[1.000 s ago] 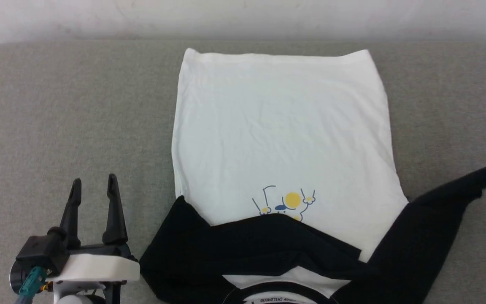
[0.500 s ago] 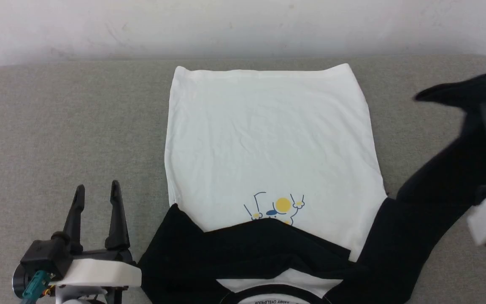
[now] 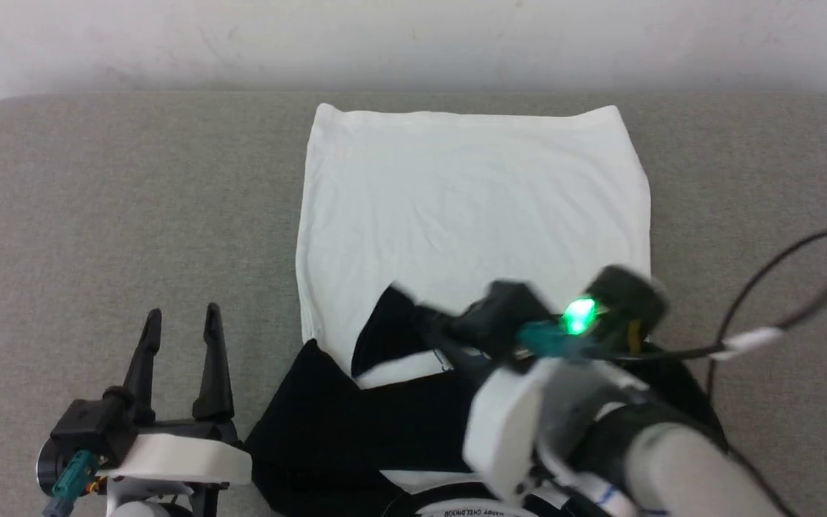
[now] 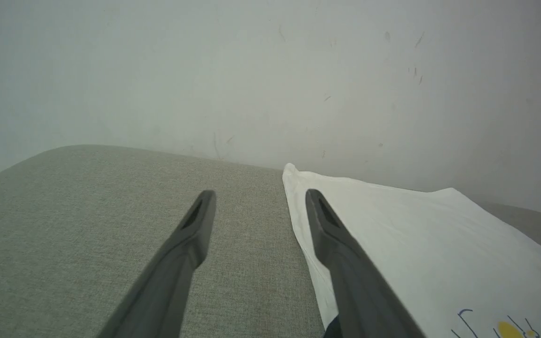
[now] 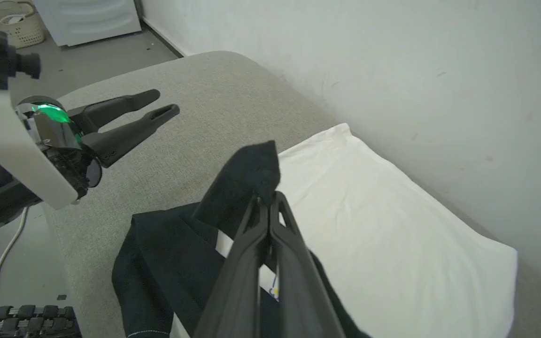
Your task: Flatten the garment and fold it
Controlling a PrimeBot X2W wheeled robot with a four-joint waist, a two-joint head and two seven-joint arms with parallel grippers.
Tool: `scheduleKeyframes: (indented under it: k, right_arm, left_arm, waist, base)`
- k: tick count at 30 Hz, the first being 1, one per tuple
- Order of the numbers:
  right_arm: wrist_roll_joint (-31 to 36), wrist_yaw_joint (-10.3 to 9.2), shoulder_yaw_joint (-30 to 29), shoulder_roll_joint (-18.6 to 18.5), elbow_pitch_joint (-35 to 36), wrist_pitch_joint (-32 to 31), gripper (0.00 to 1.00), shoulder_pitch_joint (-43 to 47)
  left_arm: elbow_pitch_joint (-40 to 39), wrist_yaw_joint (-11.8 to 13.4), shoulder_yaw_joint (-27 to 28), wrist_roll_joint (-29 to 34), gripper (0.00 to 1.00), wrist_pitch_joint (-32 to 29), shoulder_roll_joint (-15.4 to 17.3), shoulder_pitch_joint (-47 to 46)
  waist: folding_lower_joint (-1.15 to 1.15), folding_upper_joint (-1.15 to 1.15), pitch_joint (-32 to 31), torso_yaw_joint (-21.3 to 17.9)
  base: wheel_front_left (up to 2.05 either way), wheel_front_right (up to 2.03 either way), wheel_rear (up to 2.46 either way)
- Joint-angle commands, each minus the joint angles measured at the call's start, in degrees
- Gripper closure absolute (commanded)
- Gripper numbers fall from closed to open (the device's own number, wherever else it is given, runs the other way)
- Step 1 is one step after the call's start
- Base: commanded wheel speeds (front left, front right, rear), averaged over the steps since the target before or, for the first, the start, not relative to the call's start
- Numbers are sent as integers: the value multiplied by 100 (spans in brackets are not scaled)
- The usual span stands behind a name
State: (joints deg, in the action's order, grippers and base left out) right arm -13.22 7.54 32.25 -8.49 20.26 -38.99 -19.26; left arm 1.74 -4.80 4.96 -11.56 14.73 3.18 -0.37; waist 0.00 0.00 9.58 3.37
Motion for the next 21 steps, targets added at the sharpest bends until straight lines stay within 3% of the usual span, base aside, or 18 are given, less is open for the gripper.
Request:
scheduleKeyframes:
  k: [1, 9, 14, 15, 16, 17, 18, 21]
  right_arm:
    - [-50, -5, 183, 50, -290, 86, 100, -94]
    - [-147, -5, 926, 237, -2245, 481, 100, -15]
    - [-264, -5, 1121, 260, -2964, 553, 100, 63]
    - [-300, -5, 1144, 256, -3041, 555, 89, 56]
    - [-337, -5, 1162, 253, -3086, 572, 72, 44]
    - [-382, -5, 1167, 256, -3109, 604, 29, 34]
    - [-426, -5, 1167, 256, -3115, 645, 0, 23]
    - [-581, -5, 1052, 283, -3036, 862, 0, 13]
  left_arm:
    - [30, -39, -35, 22, 0, 27, -21, -73]
    - [114, -78, -159, -35, 0, 27, -25, -154]
    - [124, -78, -122, -61, 0, 27, -26, -148]
    - [121, -76, -108, -62, 0, 27, -27, -146]
    - [119, -74, -96, -65, 0, 27, -27, -145]
    - [118, -71, -82, -67, 0, 27, -27, -144]
    - [117, -67, -69, -68, 0, 27, -27, -144]
    - [115, -62, -27, -70, 0, 27, -28, -146]
  waist:
    - [0, 0, 25, 66]
    - [0, 0, 140, 294]
    - [0, 0, 203, 303]
    - [0, 0, 217, 289]
    - [0, 0, 226, 275]
    - [0, 0, 235, 257]
    - [0, 0, 238, 234]
    - [0, 0, 238, 154]
  base:
    - [0, 0, 0]
    - [0, 0, 0]
    - [0, 0, 0]
    - [0, 0, 0]
    - [0, 0, 0]
    - [0, 0, 0]
    - [0, 0, 0]
    - [0, 0, 0]
